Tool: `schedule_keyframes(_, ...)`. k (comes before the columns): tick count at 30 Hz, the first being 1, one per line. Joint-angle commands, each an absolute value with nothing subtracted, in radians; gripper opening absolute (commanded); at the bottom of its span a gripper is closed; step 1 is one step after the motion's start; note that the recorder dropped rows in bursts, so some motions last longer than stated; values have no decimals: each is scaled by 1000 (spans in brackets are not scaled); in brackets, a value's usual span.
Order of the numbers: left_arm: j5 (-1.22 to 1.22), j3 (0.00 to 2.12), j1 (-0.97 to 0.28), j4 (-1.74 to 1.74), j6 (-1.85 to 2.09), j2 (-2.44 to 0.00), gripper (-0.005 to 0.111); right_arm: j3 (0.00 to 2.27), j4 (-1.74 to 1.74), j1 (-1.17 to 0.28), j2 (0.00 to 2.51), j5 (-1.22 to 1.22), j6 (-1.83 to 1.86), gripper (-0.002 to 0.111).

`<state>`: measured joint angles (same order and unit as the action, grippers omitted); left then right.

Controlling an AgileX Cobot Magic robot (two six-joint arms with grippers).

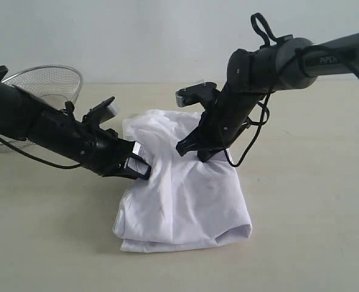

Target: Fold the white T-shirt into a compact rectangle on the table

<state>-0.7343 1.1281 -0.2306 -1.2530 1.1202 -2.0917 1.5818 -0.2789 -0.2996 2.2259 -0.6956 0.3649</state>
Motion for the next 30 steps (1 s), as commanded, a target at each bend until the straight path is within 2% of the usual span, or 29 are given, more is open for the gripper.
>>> schedule_keyframes(1, -728, 1134, -230, -1259, 1118, -2098, 18, 1577, -278, -294, 2246, -718, 375, 0)
schedule_keyframes(3, -721, 1134, -230, -1249, 1124, -2098, 5, 1577, -278, -294, 2246, -720, 375, 0)
schedule_keyframes(22, -675, 1131, -228, -994, 878, -2071, 5, 1577, -272, -265, 2246, -739, 373, 0)
schedule_keyframes(30, -679, 1131, -170, -881, 800, -2054, 5, 1577, -268, -265, 2246, -742, 373, 0)
